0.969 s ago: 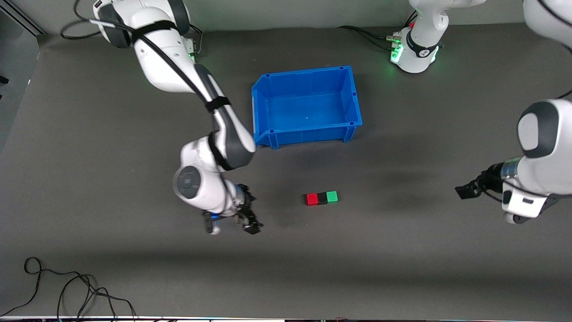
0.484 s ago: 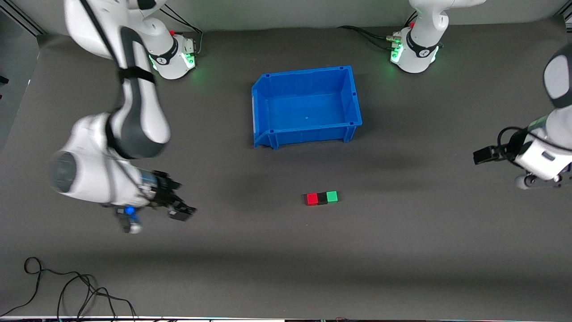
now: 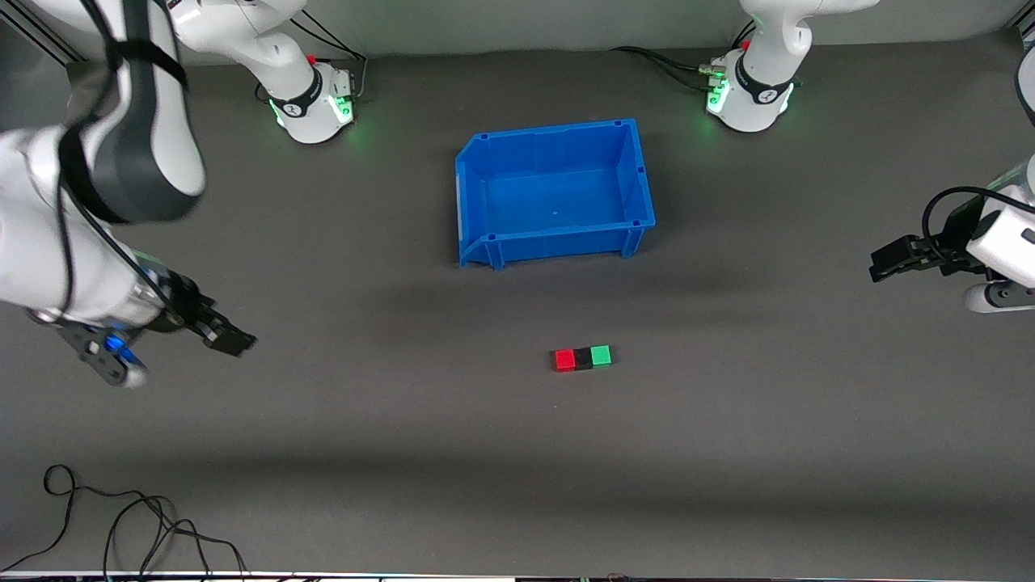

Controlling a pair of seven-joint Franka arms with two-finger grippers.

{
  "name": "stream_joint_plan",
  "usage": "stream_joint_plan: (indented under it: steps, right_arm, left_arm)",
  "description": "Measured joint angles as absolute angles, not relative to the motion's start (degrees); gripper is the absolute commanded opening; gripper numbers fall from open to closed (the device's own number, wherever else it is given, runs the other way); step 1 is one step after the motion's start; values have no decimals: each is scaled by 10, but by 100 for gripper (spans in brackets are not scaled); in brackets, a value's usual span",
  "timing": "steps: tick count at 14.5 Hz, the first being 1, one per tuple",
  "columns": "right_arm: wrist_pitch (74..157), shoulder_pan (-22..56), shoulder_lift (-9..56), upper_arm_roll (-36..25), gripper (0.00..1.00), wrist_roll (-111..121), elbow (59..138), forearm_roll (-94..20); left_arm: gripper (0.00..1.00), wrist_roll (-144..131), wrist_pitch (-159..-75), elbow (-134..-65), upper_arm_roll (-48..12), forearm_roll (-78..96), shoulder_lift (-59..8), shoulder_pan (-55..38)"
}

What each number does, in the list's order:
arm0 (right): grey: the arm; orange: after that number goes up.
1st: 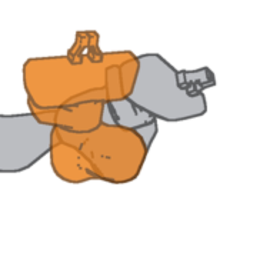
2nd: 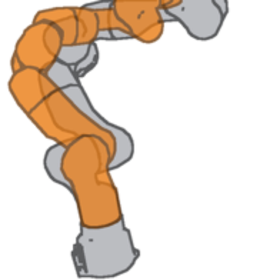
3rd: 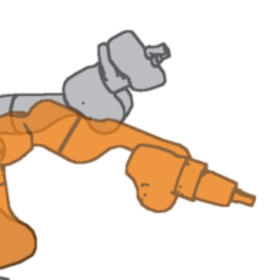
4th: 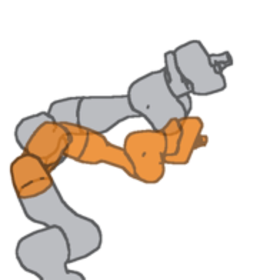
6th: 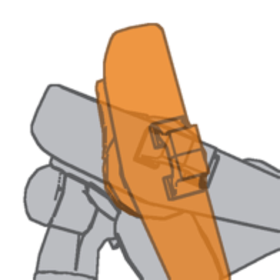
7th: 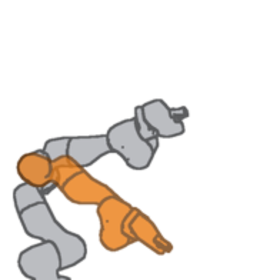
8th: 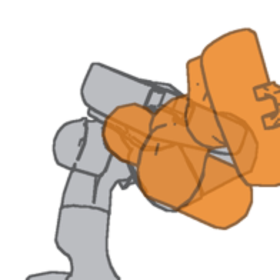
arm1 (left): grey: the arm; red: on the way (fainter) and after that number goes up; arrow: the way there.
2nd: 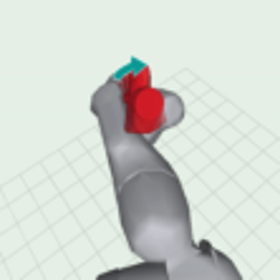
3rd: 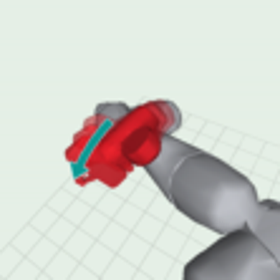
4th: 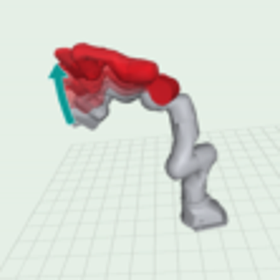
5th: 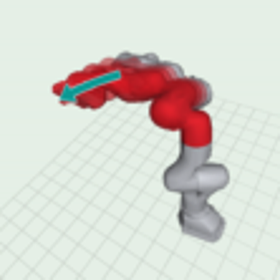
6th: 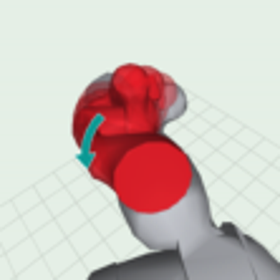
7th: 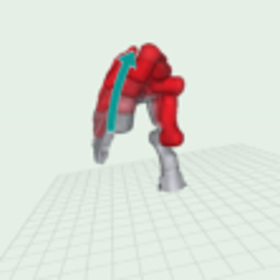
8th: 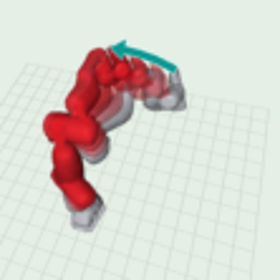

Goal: Attach green and red cubes to black cube

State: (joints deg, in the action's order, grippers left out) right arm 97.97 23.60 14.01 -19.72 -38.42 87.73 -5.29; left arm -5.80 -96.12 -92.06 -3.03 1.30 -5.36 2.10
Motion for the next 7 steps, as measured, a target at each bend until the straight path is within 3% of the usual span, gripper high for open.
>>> stream_joint_plan:
  steps: [4, 7]
  right_arm:
    - [979, 58, 46, -34, 100, -259, 929, -2]
    - [980, 3, 19, -6, 100, -147, 945, -1]
  left_arm:
    - [100, -29, -937, -899, -28, 10, -68, 21]
    - [100, -8, -933, -899, -25, 6, -64, 22]
